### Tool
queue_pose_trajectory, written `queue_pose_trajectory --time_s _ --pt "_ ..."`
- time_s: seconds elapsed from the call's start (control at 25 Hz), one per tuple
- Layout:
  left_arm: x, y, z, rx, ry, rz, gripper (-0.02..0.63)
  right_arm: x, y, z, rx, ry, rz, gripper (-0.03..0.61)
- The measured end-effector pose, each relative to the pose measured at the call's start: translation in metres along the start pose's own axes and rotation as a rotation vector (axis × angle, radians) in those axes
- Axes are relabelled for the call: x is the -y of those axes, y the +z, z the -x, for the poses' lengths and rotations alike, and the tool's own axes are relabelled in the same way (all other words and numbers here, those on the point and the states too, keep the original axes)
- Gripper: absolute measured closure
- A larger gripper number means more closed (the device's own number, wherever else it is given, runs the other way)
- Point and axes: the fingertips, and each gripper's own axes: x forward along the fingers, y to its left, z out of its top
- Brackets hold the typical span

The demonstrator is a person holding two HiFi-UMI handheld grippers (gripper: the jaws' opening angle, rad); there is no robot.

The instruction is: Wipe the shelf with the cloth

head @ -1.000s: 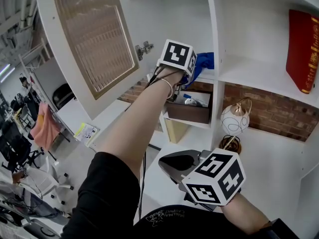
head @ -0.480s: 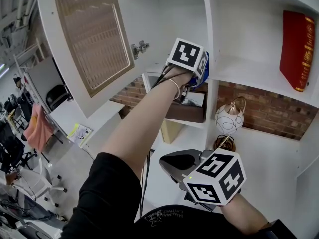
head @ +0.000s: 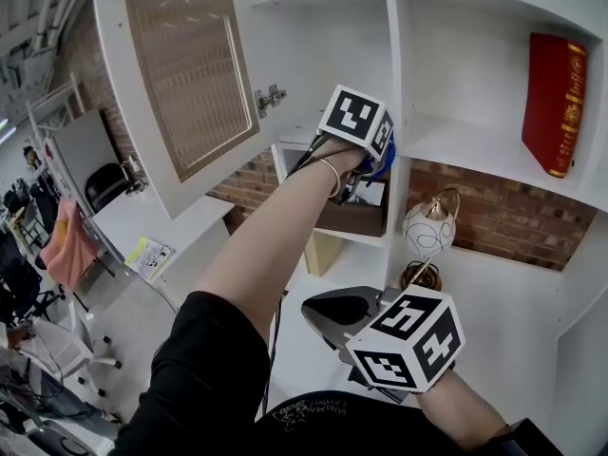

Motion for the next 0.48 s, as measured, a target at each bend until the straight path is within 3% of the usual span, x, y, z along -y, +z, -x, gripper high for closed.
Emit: queue_pose_trajectory --time_s 0.16,0.36,0.48 --pt "0.003 -0.002 0.006 0.06 -0.021 0.061 0.607 -0.005 -0.002 0.009 0.017 -0.022 -0.021 0.574" --pt "0.041 -0.034 0.018 0.042 -0.176 0.089 0.606 -0.025 -0.006 0.021 0.006 -0.054 -0.009 0.574" --pt "0.069 -0.055 0.034 0.171 -0.274 0.171 0.606 -0.03 -0.013 0.042 0.013 -0.101 -0.006 0.574"
